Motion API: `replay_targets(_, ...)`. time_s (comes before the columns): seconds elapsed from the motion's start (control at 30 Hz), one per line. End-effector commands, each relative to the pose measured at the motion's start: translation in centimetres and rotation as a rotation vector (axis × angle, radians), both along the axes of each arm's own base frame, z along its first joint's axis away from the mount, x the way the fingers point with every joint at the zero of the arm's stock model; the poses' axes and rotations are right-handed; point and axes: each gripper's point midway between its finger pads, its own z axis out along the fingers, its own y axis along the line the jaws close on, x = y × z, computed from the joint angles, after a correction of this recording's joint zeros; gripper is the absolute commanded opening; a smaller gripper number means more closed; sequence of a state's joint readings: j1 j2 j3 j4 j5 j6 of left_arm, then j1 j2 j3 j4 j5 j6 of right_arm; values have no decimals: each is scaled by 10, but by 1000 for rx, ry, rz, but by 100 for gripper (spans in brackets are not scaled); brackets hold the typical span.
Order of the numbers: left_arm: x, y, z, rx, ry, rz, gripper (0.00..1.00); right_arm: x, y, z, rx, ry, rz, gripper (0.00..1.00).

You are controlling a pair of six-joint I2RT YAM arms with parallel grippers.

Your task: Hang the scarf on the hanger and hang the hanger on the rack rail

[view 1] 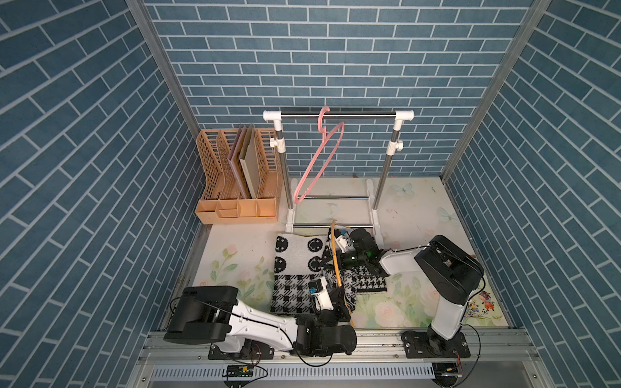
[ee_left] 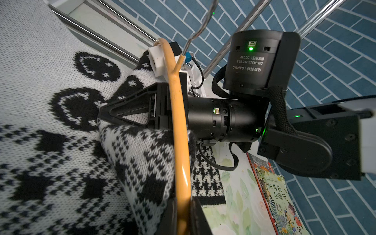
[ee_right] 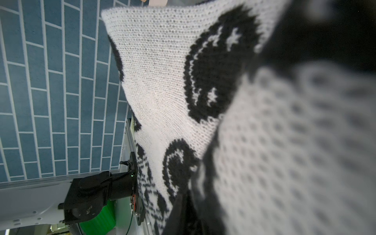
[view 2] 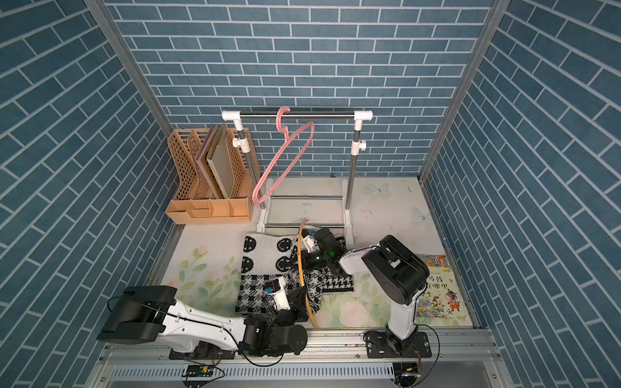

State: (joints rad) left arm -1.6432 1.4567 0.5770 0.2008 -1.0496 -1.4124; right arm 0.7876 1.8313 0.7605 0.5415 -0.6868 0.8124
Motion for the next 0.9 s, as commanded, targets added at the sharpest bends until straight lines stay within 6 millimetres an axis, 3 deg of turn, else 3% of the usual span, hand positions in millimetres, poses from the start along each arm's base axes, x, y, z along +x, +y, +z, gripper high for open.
replay_targets(0.0,-5,-7,-1,15,14,-38,0,-1,-6,-3,-27,-74,-5,36)
replay_targets(0.1,-5,-6,-1,10,17,-36,0,0,-12,9,-47,-123,-2,53)
replay_targets(0.27,-5,-2,-4,11,26,-24,0,10,-39,13,-123,-143,-70,73)
replay_targets(0.37,-5,-3,-4,12,25,-25,0,13,-52,12,-126,-126,-99,75)
replay_targets(0.6,-4,-4,-3,12,23,-21,0,0,-45,19,-74,-67,-21,76)
replay_targets(0.87,-4,-3,-3,10,18,-16,0,8,-52,36,-40,-23,-67,71)
